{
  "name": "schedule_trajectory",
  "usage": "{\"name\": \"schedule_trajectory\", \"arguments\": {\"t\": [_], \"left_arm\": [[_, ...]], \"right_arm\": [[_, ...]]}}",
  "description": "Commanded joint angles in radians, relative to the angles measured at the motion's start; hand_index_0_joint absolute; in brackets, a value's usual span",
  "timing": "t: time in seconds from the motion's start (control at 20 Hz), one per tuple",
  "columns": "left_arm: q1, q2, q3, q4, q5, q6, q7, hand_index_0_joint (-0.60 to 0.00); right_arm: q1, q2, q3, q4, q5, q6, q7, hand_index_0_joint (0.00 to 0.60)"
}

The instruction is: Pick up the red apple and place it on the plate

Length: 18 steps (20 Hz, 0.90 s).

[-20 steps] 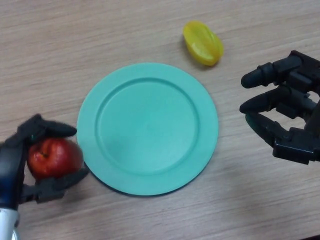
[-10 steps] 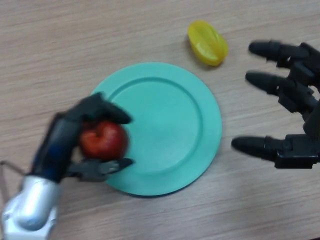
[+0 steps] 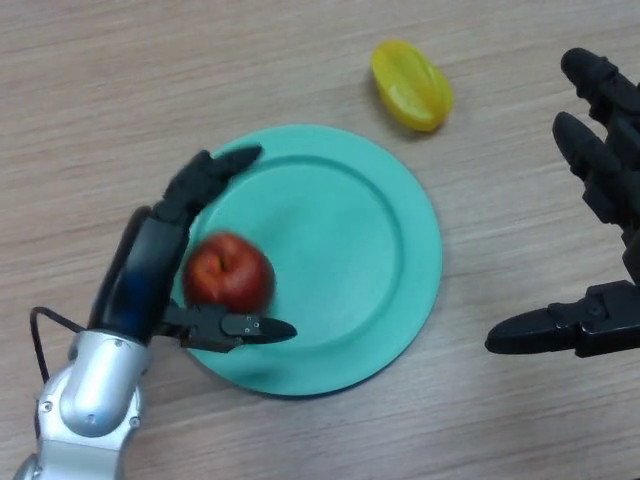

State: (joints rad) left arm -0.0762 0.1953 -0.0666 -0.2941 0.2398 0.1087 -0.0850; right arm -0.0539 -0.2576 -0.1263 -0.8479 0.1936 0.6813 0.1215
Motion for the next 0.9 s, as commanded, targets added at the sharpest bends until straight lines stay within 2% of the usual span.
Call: {"name": "schedule_trajectory", "arguments": {"t": [0.05, 0.2, 0.35, 0.4, 0.5, 0.6, 0.75, 0.9], "left_arm": [[-0.027, 0.049, 0.104, -0.121, -0.041, -0.045, -0.013, 0.0], [-0.027, 0.084, 0.199, -0.272, -0.127, 0.079, -0.088, 0.0], [0.008, 0.089, 0.258, -0.399, -0.25, 0.117, -0.098, 0.0], [0.038, 0.084, 0.299, -0.482, -0.338, 0.158, -0.113, 0.0], [0.07, 0.087, 0.354, -0.56, -0.412, 0.192, -0.129, 0.0], [0.062, 0.101, 0.397, -0.621, -0.483, 0.278, -0.128, 0.0], [0.043, 0.116, 0.413, -0.658, -0.514, 0.317, -0.113, 0.0], [0.038, 0.126, 0.424, -0.687, -0.52, 0.355, -0.11, 0.0]], "right_arm": [[-0.026, -0.024, -0.041, -0.061, 0.018, -0.109, 0.008, 0.0], [-0.048, -0.026, -0.016, -0.062, -0.004, -0.085, 0.011, 0.0], [-0.068, -0.025, -0.002, -0.072, -0.015, -0.057, 0.011, 0.0], [-0.079, -0.026, -0.003, -0.082, -0.008, -0.039, 0.014, 0.0], [-0.093, -0.03, -0.017, -0.088, 0.012, -0.029, 0.02, 0.0], [-0.091, -0.035, -0.012, -0.087, 0.016, -0.043, 0.018, 0.0], [-0.066, -0.032, 0.028, -0.103, -0.016, -0.075, 0.068, 0.0], [-0.064, -0.018, 0.007, -0.113, -0.004, -0.083, 0.062, 0.0]]}}
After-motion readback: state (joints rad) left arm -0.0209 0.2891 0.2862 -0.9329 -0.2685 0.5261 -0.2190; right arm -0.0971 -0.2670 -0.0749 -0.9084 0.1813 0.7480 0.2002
